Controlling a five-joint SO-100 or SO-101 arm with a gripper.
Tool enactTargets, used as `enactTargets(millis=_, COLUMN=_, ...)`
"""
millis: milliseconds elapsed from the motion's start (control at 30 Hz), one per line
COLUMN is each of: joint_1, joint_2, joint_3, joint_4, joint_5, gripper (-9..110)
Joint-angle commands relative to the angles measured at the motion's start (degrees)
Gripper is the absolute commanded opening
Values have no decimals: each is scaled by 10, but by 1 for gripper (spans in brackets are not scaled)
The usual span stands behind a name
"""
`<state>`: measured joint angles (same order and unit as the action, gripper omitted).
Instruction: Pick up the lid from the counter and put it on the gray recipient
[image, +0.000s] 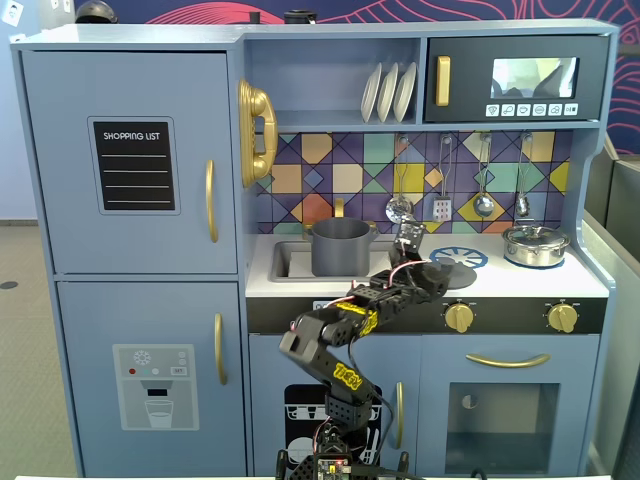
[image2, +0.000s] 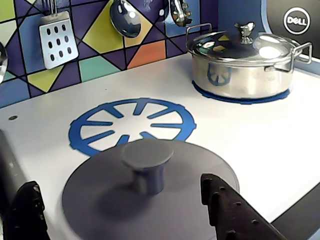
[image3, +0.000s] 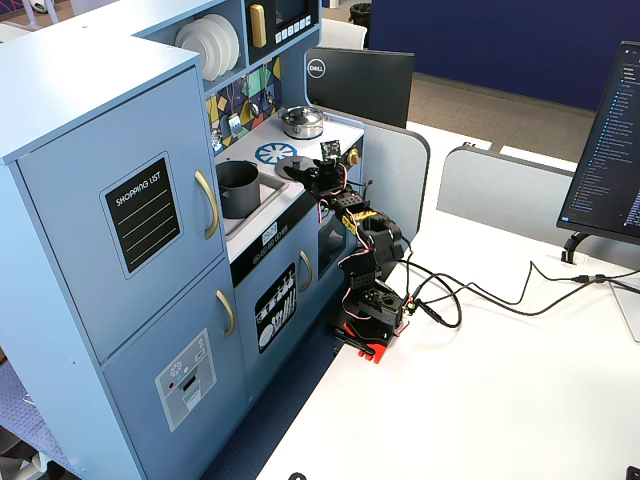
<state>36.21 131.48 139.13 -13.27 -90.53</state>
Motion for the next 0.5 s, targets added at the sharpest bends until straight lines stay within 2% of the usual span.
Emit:
enactTargets(millis=0, joint_1=11, joint_2=-57, joint_3=-72, joint_4=-45, joint_5=-9, gripper=33)
enactTargets(millis=467, joint_1=3, joint_2=-192, joint_3=-169, joint_4=-70, joint_5=-18, gripper=31)
